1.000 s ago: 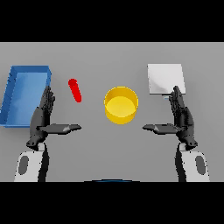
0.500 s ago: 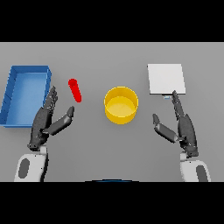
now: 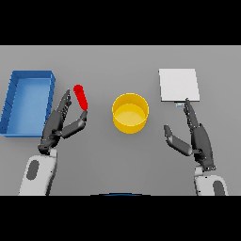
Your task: Pick up the red beaker and tilt it to pour out 1 green nut into yellow bowl. Pick up the yellow bowl and place it on the metallic measuring scale.
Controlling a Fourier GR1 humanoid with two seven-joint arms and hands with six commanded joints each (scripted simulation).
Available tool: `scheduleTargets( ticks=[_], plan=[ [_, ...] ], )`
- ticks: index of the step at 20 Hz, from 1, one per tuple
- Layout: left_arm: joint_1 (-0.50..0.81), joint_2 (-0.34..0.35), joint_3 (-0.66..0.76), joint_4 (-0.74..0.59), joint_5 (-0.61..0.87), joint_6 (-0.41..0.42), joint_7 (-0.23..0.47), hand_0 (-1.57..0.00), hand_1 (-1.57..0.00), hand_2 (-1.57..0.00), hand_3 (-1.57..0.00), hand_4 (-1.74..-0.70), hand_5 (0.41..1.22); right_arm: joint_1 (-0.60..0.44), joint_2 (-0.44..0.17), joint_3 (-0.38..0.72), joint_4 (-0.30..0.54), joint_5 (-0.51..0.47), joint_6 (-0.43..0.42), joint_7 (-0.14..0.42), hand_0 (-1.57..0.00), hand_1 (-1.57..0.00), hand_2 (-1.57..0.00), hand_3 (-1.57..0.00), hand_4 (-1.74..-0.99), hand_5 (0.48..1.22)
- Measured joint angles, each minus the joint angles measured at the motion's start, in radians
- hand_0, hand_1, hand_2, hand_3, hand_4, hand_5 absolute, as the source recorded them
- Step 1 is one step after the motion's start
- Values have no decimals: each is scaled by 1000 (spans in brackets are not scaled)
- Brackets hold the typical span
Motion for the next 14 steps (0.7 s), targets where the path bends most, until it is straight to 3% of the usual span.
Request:
scheduleTargets(
  ticks=[4, 6, 8, 12, 13, 14],
  plan=[
    [-86, 0, 31, 133, -8, 11, -25, 1, 1, 1, 1, -1376, 738, 4, 7, -3, -5, -5, -6, -9, 1, 1, 1, 1, -1321, 683],
    [-131, 1, 47, 196, -17, 24, -34, 1, 1, 1, 1, -1359, 726, -21, -5, -21, 12, -23, 2, 23, 1, 1, 1, 1, -1331, 686],
    [-182, -9, 63, 276, -13, 27, -44, 1, 1, 1, 1, -1345, 718, 2, 0, -11, -7, -19, 3, 0, 1, 1, 1, 1, -1339, 688],
    [-268, -9, 100, 399, 2, 22, -92, 1, 1, 1, 1, -1323, 712, -14, 3, -19, 10, -16, -8, 23, 1, 1, 1, 1, -1338, 688],
    [-288, -5, 106, 416, -3, 30, -100, 1, 1, 1, 1, -1321, 713, -2, 5, -15, 4, -24, 1, 6, 1, 1, 1, 1, -1336, 688],
    [-306, -7, 104, 437, -9, 31, -100, 1, 1, 1, 1, -1319, 711, -14, -3, -23, 20, -30, 8, 25, 1, 1, 1, 1, -1333, 687]
  ],
)
